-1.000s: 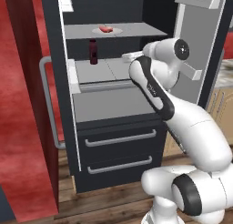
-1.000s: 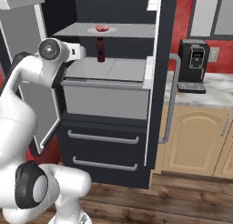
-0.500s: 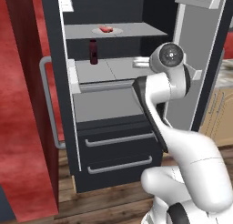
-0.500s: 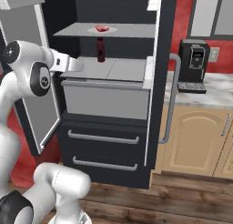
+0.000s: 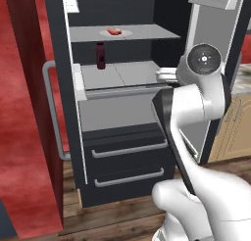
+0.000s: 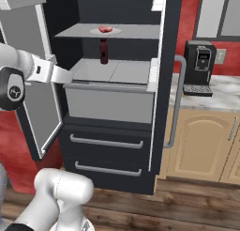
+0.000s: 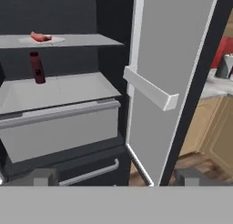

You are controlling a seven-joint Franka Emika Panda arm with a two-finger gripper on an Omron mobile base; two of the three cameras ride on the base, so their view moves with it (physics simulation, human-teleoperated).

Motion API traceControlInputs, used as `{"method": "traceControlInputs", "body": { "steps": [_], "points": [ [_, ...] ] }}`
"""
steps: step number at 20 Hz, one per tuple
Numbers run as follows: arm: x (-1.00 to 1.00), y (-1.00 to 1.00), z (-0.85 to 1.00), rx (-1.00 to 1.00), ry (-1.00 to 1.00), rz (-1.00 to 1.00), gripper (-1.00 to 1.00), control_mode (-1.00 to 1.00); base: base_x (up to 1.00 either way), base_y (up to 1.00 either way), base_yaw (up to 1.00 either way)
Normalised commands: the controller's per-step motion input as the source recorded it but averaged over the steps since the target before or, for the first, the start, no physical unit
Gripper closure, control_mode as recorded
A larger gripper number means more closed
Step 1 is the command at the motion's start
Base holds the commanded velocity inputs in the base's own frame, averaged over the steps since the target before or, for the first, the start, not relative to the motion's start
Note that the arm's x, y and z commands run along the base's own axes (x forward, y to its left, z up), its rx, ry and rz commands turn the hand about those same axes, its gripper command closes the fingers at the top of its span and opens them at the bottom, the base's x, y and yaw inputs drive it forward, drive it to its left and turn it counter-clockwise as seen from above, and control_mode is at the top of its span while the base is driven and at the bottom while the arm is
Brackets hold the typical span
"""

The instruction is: Retrieve the steak from the fridge and place it on the saucepan with marinade on the stove.

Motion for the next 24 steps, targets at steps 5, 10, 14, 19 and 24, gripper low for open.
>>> {"method": "traceControlInputs", "body": {
  "steps": [5,10,14,19,24],
  "points": [
    [-0.92,0.00,0.02,0.00,0.07,0.02,-1.00,-1.00,0.00,0.00,0.00],
    [-0.24,0.00,0.00,0.05,0.12,0.06,-1.00,-1.00,0.00,0.00,0.00],
    [-0.09,0.00,0.00,0.09,0.10,0.09,-1.00,-1.00,0.00,0.00,0.00],
    [0.00,0.02,-0.17,0.04,0.06,0.11,-1.00,-1.00,0.00,0.00,0.00],
    [-0.01,0.00,-0.44,0.05,0.02,0.14,-1.00,-1.00,0.00,0.00,0.00]
  ]
}}
